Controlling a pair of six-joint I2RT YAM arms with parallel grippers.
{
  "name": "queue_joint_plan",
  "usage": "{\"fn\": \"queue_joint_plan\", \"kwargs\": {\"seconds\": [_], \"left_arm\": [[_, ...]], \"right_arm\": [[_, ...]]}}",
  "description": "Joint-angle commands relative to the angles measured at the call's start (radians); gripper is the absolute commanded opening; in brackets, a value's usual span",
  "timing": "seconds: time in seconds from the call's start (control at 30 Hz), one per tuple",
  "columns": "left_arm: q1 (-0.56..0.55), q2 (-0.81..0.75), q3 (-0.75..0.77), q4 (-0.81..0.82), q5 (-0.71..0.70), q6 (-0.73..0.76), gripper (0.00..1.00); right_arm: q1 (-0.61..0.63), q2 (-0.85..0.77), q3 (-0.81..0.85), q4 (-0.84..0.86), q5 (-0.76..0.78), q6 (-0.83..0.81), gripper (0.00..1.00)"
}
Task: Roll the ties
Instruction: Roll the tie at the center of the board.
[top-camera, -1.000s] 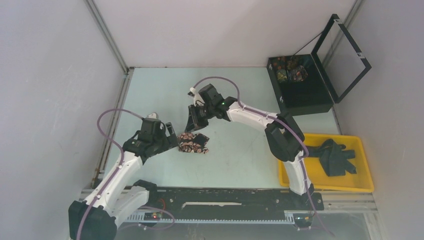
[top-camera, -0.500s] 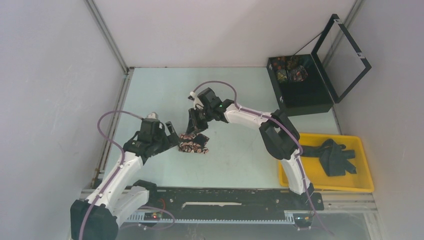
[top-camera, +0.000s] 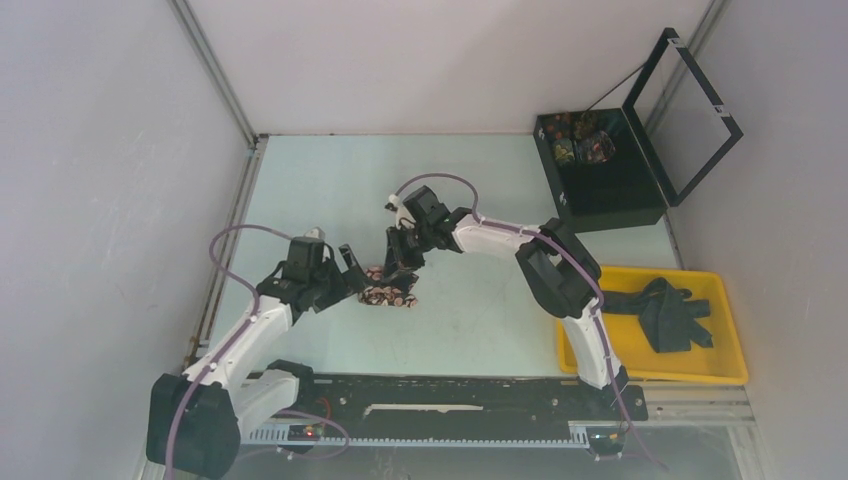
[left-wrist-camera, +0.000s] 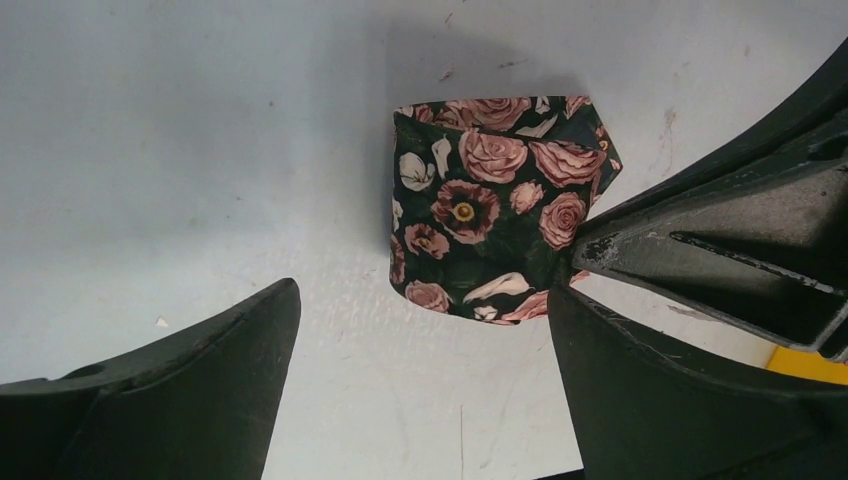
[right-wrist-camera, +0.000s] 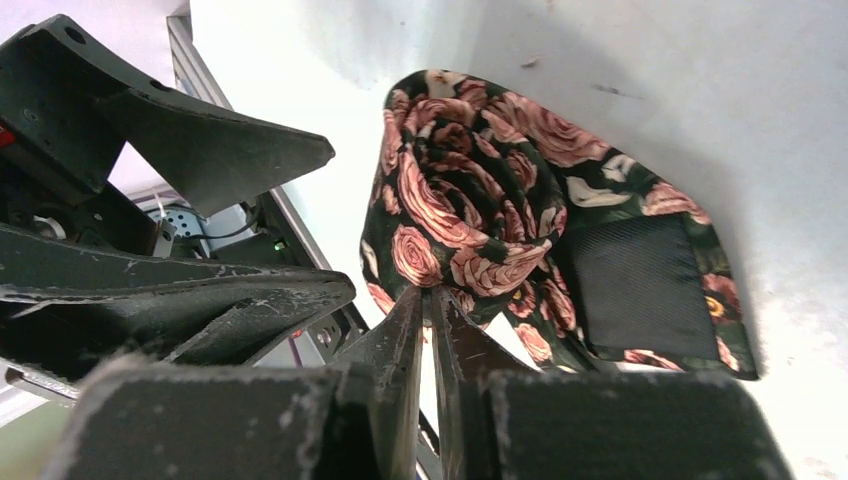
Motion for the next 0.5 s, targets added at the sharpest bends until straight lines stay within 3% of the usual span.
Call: {"fn": "queue_joint_plan", "kwargs": {"seconds": [0.0, 0.47], "left_arm": [[0.011, 0.034, -0.013, 0.091, 0.056, -0.022, 1.0], [0.011, 0.161, -0.032, 0.275, 0.166, -0.045, 1.0]], "right_arm": [[-0.021, -0.007, -0.025, 0.039, -0.012, -0.013, 0.11], [-0.044, -0.014, -0.063, 0.041, -0.015, -0.026, 0.11]]}}
